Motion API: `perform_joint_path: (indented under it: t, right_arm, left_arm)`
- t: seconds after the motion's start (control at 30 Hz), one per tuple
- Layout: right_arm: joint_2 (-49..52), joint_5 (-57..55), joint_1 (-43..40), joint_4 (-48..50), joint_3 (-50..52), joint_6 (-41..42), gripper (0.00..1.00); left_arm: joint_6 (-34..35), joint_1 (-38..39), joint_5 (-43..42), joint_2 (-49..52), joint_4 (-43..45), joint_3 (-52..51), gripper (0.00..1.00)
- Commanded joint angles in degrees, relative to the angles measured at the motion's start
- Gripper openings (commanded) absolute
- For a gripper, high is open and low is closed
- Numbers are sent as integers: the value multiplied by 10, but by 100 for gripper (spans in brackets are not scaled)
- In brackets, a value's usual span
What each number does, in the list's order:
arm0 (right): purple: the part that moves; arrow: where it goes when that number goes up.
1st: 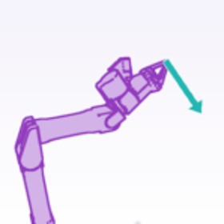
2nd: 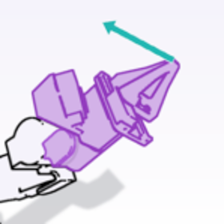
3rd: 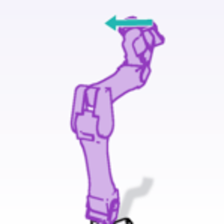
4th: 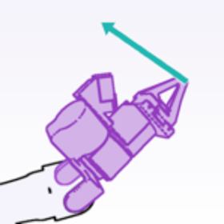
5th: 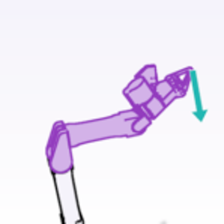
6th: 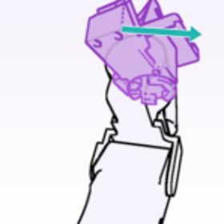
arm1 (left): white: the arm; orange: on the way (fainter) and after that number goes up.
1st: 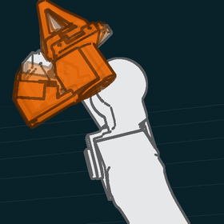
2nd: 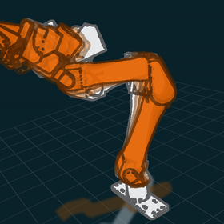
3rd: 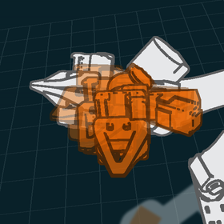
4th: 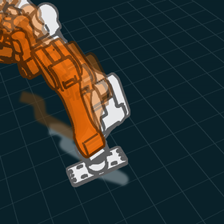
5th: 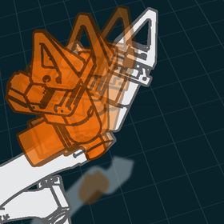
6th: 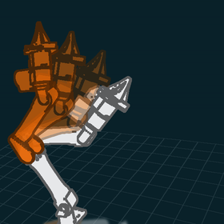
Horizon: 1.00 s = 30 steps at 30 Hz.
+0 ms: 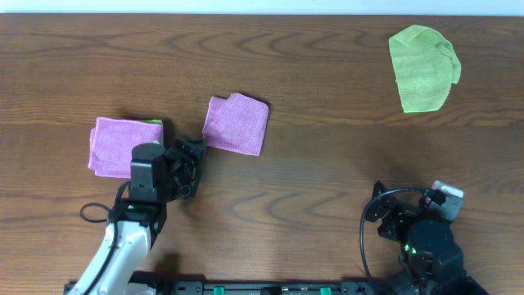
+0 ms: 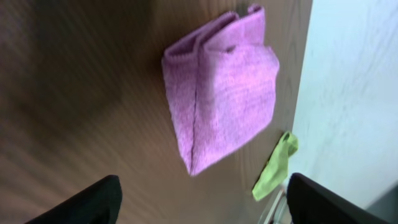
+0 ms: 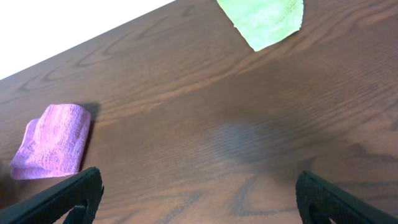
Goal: Fold the cloth
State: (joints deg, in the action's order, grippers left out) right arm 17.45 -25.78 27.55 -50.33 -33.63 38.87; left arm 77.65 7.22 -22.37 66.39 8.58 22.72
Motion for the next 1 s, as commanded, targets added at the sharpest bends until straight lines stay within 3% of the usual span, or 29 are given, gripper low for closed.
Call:
perform_joint_path:
  t: [0.0,0.2,0.4,0.97]
  right_arm:
    - [-3,-10,-2,-1,2,9,99]
    - [-3,-10,-2,-1,2,9,99]
    - [-3,-10,-2,-1,2,9,99]
    - [-3,-10,-2,-1,2,9,99]
  left_arm:
    - [20,3,16,42,38,-1,89]
    - [32,9,18,134,143,0,96]
    - [32,15,20,196,198,5,96]
    - [-9,48,42,299,198,75,93]
